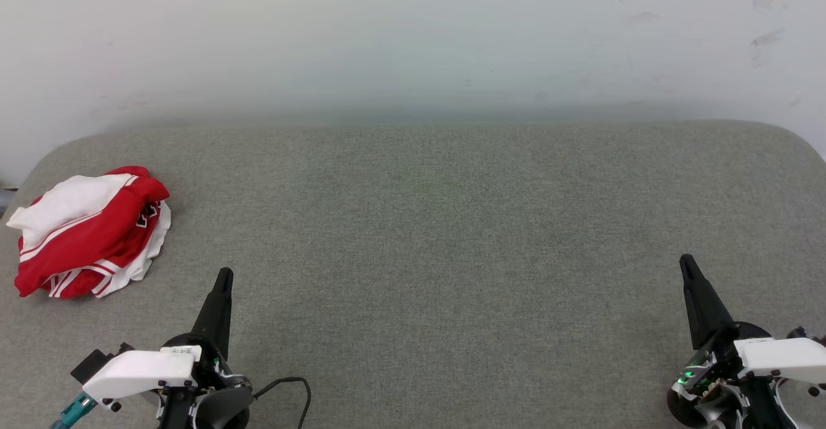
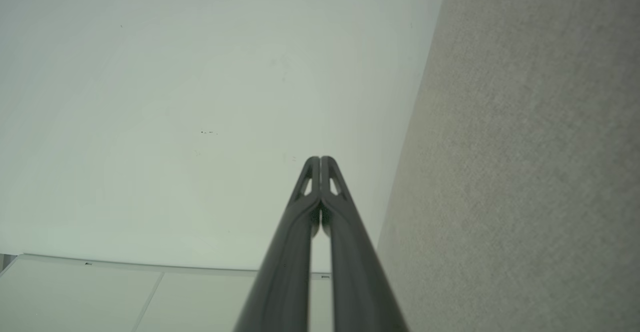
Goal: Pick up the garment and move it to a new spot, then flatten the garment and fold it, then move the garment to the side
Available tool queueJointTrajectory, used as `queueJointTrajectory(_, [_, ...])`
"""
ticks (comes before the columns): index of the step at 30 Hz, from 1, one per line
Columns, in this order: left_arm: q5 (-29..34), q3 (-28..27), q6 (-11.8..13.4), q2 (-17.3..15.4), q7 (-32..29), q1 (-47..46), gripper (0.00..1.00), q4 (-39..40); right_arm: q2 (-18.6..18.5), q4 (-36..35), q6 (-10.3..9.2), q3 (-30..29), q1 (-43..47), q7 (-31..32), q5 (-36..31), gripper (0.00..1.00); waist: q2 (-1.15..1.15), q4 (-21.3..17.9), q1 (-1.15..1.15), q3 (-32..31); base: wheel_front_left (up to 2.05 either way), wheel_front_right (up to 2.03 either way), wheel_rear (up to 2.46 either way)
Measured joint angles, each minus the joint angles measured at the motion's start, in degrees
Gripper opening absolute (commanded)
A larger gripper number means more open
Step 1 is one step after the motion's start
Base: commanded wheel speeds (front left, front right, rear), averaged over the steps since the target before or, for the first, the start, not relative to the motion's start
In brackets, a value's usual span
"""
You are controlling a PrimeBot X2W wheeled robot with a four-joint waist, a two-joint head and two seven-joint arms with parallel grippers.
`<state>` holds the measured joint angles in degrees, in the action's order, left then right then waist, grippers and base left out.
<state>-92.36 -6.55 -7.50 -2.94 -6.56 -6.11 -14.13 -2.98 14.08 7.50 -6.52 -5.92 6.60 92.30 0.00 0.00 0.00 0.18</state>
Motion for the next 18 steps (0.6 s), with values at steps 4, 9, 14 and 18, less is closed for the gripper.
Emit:
queueJointTrajectory(4, [0.0, 0.0, 0.0, 0.0, 0.0, 0.0, 0.0, 0.0, 0.0, 0.0, 0.0, 0.0, 0.0, 0.0, 0.0, 0.0, 0.0, 0.0, 0.0, 0.0, 0.0, 0.0, 0.0])
queueJointTrajectory(9, [0.0, 0.0, 0.0, 0.0, 0.0, 0.0, 0.0, 0.0, 0.0, 0.0, 0.0, 0.0, 0.0, 0.0, 0.0, 0.0, 0.0, 0.0, 0.0, 0.0, 0.0, 0.0, 0.0])
queueJointTrajectory(14, [0.0, 0.2, 0.0, 0.2, 0.2, 1.5, 1.0, -1.8, 0.0, 1.8, 0.0, 0.1, 1.7, -0.1, 0.0, 1.0, 0.0, 0.0, 0.0, 0.0, 0.0, 0.0, 0.0])
queueJointTrajectory(18, [0.2, 0.5, 0.0, 0.2, 1.3, 2.2, 1.0, -1.5, 0.0, 2.0, 0.0, 0.3, 2.4, -1.1, -0.5, 1.0, 0.0, 0.0, 0.0, 0.0, 0.0, 0.0, 0.0])
